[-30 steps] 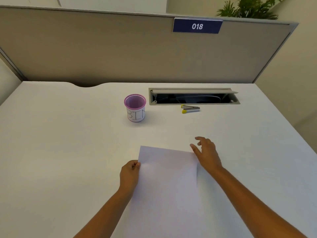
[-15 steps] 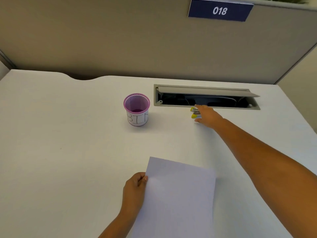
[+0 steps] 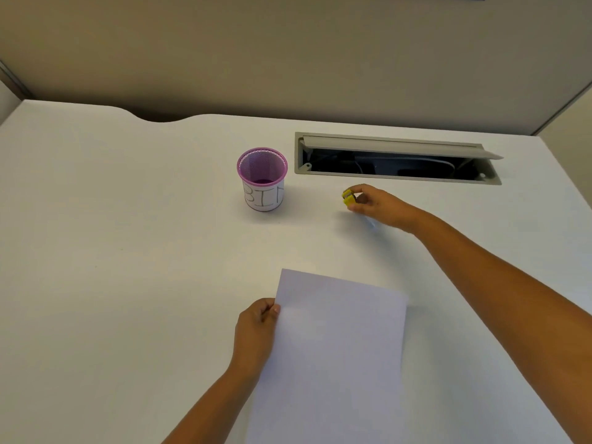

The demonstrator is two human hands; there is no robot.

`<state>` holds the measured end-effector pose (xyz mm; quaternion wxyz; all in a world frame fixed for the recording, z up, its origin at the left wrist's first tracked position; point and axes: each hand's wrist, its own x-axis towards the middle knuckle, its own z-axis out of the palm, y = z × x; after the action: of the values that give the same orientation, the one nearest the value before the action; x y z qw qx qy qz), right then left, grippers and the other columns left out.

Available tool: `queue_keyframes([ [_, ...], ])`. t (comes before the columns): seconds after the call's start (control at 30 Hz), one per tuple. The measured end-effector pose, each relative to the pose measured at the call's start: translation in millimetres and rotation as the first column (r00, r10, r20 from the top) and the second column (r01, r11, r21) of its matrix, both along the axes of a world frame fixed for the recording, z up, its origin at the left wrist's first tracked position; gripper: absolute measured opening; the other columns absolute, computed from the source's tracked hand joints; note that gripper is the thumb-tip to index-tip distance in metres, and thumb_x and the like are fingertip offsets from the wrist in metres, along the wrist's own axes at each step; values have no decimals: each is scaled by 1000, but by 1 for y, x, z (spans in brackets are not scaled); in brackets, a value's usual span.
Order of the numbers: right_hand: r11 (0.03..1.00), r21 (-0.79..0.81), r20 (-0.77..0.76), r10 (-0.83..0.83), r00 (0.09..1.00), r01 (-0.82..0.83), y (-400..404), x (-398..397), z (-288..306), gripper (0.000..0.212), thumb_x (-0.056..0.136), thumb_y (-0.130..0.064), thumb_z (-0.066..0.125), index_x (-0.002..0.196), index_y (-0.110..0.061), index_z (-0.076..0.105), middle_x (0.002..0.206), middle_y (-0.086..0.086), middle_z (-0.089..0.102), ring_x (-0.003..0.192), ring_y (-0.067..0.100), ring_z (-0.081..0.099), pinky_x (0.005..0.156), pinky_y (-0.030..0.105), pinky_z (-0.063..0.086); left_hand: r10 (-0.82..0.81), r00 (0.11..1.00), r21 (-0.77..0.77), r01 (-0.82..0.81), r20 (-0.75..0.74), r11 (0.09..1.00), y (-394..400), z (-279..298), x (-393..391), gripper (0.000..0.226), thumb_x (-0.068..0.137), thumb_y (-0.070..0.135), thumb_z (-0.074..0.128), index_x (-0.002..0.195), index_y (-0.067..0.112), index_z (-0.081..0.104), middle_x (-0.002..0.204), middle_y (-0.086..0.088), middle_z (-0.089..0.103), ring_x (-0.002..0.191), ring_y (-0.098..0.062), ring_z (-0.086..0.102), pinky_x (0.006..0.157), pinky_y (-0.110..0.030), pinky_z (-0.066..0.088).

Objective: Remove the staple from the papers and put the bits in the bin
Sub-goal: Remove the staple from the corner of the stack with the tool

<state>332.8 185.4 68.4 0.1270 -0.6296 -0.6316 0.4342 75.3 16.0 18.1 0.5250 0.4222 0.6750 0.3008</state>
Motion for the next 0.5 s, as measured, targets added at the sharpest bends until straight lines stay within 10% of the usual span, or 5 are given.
queue_keyframes([
  [0.1,964,-264,-521,-175,835,38,-29,-18,26,41,89,-32,53,126,-16,45,109,4,59,104,24,59,92,41,51,-9,1000,12,9,11,1000,-4,5,1,21,94,11,46,88,10,66,82,-2,67,70,-15,59,60,-20,44],
  [0.23,934,-335,-675,-145,723,-125,-52,-32,42,83,54,-52,81,122,-17,52,94,1,61,77,13,64,68,28,55,-22,1000,32,21,13,999,-6,8,2,21,94,11,46,85,14,65,83,-1,67,73,-16,60,62,-21,45],
  [0.37,969,-130,-270,170,948,-211,-65,-52,54,31,79,-45,64,107,-30,62,97,1,63,77,13,59,72,31,49,-39,999,59,40,-26,997,-5,10,2,21,94,11,46,85,15,64,82,1,66,72,-13,59,60,-15,45],
  [0.5,912,-30,140,408,902,-408,-73,-68,55,43,79,-38,68,118,-23,60,119,-1,62,104,17,57,92,30,47,-61,994,89,69,-91,994,-5,11,5,20,95,12,44,85,12,62,82,-1,63,67,-8,54,55,-11,40],
])
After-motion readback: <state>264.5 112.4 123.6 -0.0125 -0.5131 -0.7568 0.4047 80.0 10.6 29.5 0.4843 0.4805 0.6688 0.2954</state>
